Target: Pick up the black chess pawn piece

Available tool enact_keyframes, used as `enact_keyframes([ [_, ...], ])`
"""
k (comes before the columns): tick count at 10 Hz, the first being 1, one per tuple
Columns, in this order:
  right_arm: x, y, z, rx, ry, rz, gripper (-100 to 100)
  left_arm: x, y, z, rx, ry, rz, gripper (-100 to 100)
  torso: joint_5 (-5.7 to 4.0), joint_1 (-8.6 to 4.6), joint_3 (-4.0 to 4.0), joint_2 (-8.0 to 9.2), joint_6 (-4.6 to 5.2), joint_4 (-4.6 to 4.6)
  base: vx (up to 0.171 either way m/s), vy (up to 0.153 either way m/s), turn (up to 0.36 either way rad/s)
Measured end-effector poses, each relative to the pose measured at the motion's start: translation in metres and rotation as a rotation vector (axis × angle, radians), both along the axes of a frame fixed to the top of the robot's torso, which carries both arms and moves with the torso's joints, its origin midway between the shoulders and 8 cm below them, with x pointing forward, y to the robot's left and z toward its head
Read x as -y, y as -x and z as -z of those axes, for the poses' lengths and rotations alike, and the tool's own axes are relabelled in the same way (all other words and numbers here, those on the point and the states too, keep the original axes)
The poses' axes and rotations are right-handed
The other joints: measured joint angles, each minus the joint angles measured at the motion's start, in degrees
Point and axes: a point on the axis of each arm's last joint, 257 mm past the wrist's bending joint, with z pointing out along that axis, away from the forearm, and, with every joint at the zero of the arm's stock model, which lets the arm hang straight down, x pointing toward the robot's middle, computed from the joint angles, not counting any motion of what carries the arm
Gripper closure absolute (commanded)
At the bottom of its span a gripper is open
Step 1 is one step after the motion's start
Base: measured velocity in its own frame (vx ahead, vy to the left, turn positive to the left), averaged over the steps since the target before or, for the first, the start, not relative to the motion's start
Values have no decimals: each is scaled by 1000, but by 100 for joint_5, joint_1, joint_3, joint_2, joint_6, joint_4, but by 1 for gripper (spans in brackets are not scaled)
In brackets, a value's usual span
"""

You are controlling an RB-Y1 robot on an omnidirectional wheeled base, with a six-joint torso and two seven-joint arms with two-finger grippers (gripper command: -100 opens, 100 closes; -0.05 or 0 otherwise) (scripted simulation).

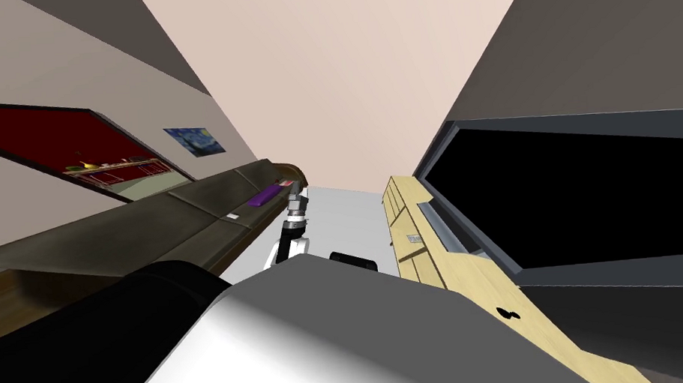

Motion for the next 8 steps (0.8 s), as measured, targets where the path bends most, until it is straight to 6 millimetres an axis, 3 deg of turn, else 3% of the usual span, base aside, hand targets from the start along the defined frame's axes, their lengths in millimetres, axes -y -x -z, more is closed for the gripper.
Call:
enact_keyframes([
  [8, 20, 82, 45, -230, 51, -1, -100, 0, 0, 0, 0, 0, 0, 0, -2, -7, -3, -5, 0, -1, 45, -36, 105],
])
